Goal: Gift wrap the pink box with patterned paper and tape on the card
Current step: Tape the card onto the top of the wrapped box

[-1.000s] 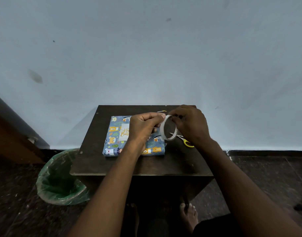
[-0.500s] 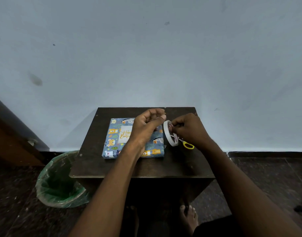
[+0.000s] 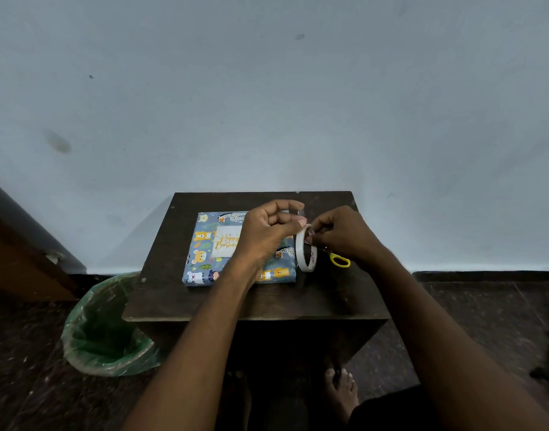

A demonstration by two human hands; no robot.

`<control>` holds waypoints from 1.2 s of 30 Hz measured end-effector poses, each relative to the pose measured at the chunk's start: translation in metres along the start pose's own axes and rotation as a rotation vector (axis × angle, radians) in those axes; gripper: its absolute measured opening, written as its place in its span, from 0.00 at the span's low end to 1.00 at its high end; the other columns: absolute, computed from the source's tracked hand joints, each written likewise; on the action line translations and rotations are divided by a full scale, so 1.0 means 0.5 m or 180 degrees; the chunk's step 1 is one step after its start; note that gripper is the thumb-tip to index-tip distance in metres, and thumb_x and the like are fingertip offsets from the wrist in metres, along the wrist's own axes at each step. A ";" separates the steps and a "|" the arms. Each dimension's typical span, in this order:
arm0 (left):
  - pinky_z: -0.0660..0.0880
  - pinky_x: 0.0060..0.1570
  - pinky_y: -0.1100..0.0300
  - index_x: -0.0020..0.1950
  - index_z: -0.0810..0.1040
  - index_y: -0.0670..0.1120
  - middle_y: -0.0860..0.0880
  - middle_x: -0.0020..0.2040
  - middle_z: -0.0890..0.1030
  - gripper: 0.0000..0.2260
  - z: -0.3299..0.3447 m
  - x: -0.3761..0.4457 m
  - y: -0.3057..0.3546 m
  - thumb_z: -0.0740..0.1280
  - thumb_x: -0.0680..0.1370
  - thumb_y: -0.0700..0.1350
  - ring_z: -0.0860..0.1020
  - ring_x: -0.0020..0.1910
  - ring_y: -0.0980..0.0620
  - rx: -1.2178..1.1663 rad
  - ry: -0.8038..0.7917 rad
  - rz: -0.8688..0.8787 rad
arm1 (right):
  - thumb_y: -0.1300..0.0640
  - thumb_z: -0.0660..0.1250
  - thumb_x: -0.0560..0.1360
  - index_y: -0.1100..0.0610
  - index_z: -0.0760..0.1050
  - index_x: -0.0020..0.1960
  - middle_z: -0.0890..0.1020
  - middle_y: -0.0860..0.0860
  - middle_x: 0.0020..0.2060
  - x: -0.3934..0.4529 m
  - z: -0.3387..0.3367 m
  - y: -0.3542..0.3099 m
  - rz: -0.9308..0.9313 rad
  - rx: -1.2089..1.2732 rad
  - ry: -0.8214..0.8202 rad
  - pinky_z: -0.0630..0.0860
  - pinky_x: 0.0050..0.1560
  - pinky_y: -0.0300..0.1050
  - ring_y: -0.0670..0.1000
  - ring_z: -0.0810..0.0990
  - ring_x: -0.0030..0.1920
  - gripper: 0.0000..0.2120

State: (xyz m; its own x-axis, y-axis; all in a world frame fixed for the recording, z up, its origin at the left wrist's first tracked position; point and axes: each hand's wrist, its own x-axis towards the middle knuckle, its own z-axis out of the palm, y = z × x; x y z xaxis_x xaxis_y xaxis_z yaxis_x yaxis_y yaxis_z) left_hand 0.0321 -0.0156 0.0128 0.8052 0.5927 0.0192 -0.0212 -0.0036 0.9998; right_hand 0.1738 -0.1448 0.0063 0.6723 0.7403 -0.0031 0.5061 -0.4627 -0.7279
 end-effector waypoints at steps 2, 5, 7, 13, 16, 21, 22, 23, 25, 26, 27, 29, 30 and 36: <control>0.77 0.43 0.71 0.59 0.85 0.45 0.47 0.44 0.89 0.12 0.000 0.000 -0.001 0.77 0.77 0.36 0.87 0.47 0.55 0.0031 0.0031 0.0024 | 0.63 0.80 0.68 0.53 0.88 0.44 0.86 0.48 0.32 -0.005 -0.012 -0.003 0.0095 0.0009 -0.0136 0.84 0.45 0.50 0.45 0.83 0.35 0.07; 0.78 0.46 0.70 0.59 0.85 0.45 0.47 0.44 0.89 0.11 -0.002 -0.001 -0.001 0.77 0.77 0.36 0.88 0.48 0.53 0.0083 0.0050 0.0067 | 0.68 0.79 0.66 0.54 0.87 0.43 0.87 0.51 0.34 -0.009 -0.035 0.000 0.0308 -0.0030 -0.0242 0.83 0.44 0.48 0.50 0.86 0.38 0.11; 0.80 0.49 0.67 0.58 0.85 0.46 0.46 0.43 0.89 0.11 -0.002 0.000 -0.004 0.76 0.77 0.36 0.87 0.48 0.52 0.0173 0.0020 0.0117 | 0.69 0.77 0.64 0.53 0.86 0.39 0.85 0.49 0.31 -0.007 -0.044 0.012 0.0415 -0.0353 -0.0165 0.81 0.42 0.47 0.50 0.84 0.36 0.12; 0.81 0.57 0.52 0.58 0.86 0.48 0.48 0.42 0.89 0.10 -0.003 0.002 -0.012 0.76 0.78 0.38 0.88 0.50 0.46 0.0408 -0.0008 0.0249 | 0.68 0.75 0.64 0.52 0.85 0.36 0.82 0.41 0.26 -0.010 -0.049 0.022 0.0575 -0.0858 -0.0248 0.80 0.45 0.44 0.47 0.83 0.39 0.11; 0.81 0.57 0.51 0.58 0.85 0.49 0.49 0.44 0.89 0.10 -0.004 0.004 -0.013 0.75 0.79 0.38 0.88 0.50 0.48 0.0488 0.0008 0.0269 | 0.67 0.76 0.62 0.52 0.85 0.37 0.84 0.44 0.32 -0.008 -0.050 0.023 0.0625 -0.0971 -0.0256 0.78 0.41 0.43 0.48 0.83 0.40 0.11; 0.82 0.52 0.61 0.59 0.85 0.48 0.49 0.44 0.89 0.11 -0.003 0.007 -0.015 0.75 0.79 0.37 0.88 0.50 0.49 0.0467 0.0071 0.0301 | 0.66 0.73 0.62 0.52 0.84 0.39 0.83 0.46 0.36 -0.006 -0.029 0.022 0.0535 -0.1236 -0.0161 0.78 0.38 0.43 0.52 0.83 0.42 0.10; 0.81 0.51 0.63 0.59 0.85 0.47 0.49 0.43 0.89 0.11 -0.002 0.007 -0.014 0.74 0.79 0.36 0.88 0.49 0.51 0.0462 0.0077 0.0316 | 0.65 0.73 0.63 0.52 0.84 0.40 0.83 0.47 0.38 -0.005 -0.026 0.022 0.0515 -0.1236 -0.0121 0.77 0.39 0.43 0.53 0.82 0.43 0.10; 0.81 0.50 0.65 0.59 0.85 0.46 0.49 0.43 0.89 0.11 -0.001 0.007 -0.014 0.74 0.79 0.35 0.88 0.49 0.52 0.0452 0.0082 0.0331 | 0.65 0.72 0.65 0.52 0.84 0.41 0.83 0.48 0.40 -0.003 -0.023 0.023 0.0502 -0.1245 -0.0079 0.76 0.40 0.43 0.53 0.82 0.45 0.09; 0.80 0.49 0.66 0.59 0.85 0.45 0.49 0.43 0.89 0.11 0.002 0.008 -0.015 0.73 0.79 0.34 0.88 0.48 0.53 0.0428 0.0097 0.0355 | 0.62 0.73 0.68 0.52 0.82 0.43 0.84 0.49 0.44 0.002 -0.017 0.028 0.0464 -0.1281 0.0021 0.76 0.43 0.45 0.55 0.81 0.49 0.07; 0.80 0.48 0.66 0.59 0.85 0.45 0.49 0.43 0.89 0.11 0.002 0.009 -0.015 0.73 0.79 0.33 0.88 0.48 0.53 0.0423 0.0104 0.0360 | 0.61 0.73 0.69 0.51 0.81 0.43 0.84 0.50 0.46 0.004 -0.013 0.031 0.0412 -0.1320 0.0077 0.78 0.46 0.46 0.56 0.81 0.51 0.06; 0.79 0.47 0.66 0.59 0.85 0.46 0.49 0.44 0.89 0.11 0.003 0.009 -0.016 0.74 0.79 0.34 0.88 0.48 0.54 0.0426 0.0105 0.0361 | 0.60 0.73 0.70 0.50 0.81 0.44 0.84 0.51 0.48 0.006 -0.011 0.034 0.0349 -0.1371 0.0124 0.79 0.49 0.48 0.57 0.81 0.53 0.07; 0.80 0.47 0.65 0.59 0.85 0.47 0.49 0.45 0.89 0.11 0.001 0.010 -0.017 0.73 0.79 0.34 0.88 0.49 0.53 0.0457 0.0108 0.0372 | 0.60 0.71 0.73 0.49 0.83 0.50 0.84 0.51 0.53 0.009 -0.013 0.036 0.0258 -0.1439 0.0185 0.76 0.50 0.47 0.58 0.81 0.55 0.09; 0.80 0.48 0.65 0.59 0.85 0.47 0.49 0.45 0.89 0.11 0.000 0.010 -0.017 0.73 0.79 0.34 0.88 0.50 0.52 0.0482 0.0107 0.0384 | 0.61 0.70 0.75 0.50 0.83 0.53 0.83 0.51 0.54 0.010 -0.018 0.038 0.0235 -0.1413 0.0226 0.73 0.49 0.45 0.57 0.81 0.56 0.10; 0.82 0.50 0.63 0.60 0.84 0.48 0.50 0.47 0.89 0.14 -0.003 0.011 -0.016 0.70 0.80 0.33 0.87 0.51 0.53 0.0612 0.0070 0.0376 | 0.66 0.61 0.80 0.49 0.85 0.51 0.83 0.46 0.39 -0.004 -0.076 0.019 -0.0036 -0.0531 0.0016 0.78 0.46 0.48 0.54 0.84 0.45 0.17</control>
State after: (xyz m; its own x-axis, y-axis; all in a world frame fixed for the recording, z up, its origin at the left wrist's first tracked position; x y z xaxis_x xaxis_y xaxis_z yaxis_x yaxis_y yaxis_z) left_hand 0.0358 -0.0110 0.0048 0.7906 0.5965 0.1382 0.0004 -0.2263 0.9741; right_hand 0.1976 -0.1692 0.0257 0.6687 0.7435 0.0081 0.5959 -0.5293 -0.6039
